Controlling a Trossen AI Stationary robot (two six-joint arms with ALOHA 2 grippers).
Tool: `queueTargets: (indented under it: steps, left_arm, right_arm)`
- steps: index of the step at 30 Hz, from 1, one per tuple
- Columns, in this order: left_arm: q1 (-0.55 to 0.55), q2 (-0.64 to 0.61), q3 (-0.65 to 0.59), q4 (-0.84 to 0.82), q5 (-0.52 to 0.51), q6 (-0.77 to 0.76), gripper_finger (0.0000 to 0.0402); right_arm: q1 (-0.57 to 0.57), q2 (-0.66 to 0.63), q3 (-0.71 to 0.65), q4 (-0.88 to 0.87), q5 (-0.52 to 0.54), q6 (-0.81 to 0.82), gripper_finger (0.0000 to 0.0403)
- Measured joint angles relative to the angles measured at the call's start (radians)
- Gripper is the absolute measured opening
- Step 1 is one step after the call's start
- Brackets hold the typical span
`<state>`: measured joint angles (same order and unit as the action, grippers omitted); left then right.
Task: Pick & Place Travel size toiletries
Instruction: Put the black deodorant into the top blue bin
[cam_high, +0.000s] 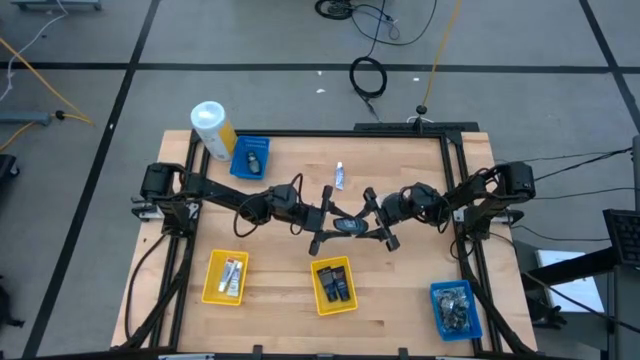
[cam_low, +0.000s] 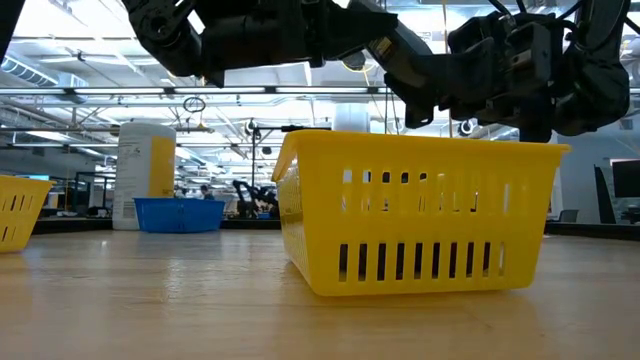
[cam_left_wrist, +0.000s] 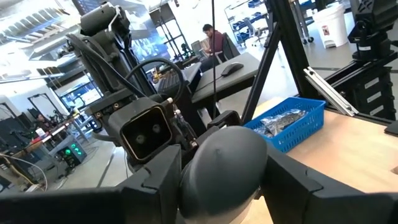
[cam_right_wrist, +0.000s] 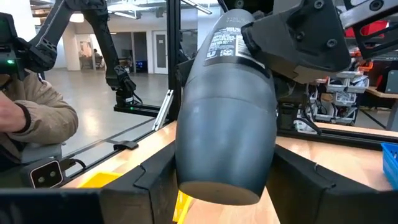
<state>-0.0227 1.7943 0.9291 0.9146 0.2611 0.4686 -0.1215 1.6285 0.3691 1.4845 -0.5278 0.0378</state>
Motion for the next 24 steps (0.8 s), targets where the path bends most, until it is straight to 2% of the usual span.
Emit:
queueTargets:
  steps: [5,11,16,18,20,24]
  left_arm:
    - [0.000,0.000,0.000,-0.010,-0.002,-0.002,0.0179]
    - [0.000,-0.002,0.000,-0.042,-0.035,-0.006,0.0171]
    - [0.000,-0.003,0.000,-0.099,-0.096,-0.002,0.0178]
    - [-0.001,-0.004,0.000,-0.162,-0.155,-0.001,0.0180]
    - [-0.001,-0.013,0.000,-0.263,-0.259,0.012,0.0180]
    - [-0.001,-0.063,0.000,-0.513,-0.565,0.009,0.0181]
  right_arm:
    - [-0.011,-0.001,0.000,-0.039,0.002,0.031,0.0234]
    - [-0.058,-0.004,0.000,-0.214,0.013,0.030,0.0298]
    - [-0.084,-0.006,-0.001,-0.360,0.095,0.001,0.0309]
    - [-0.089,-0.006,-0.001,-0.408,0.133,-0.005,0.0307]
    - [-0.089,-0.005,-0.001,-0.459,0.164,-0.008,0.0302]
    - [-0.089,-0.006,-0.001,-0.497,0.188,-0.009,0.0292]
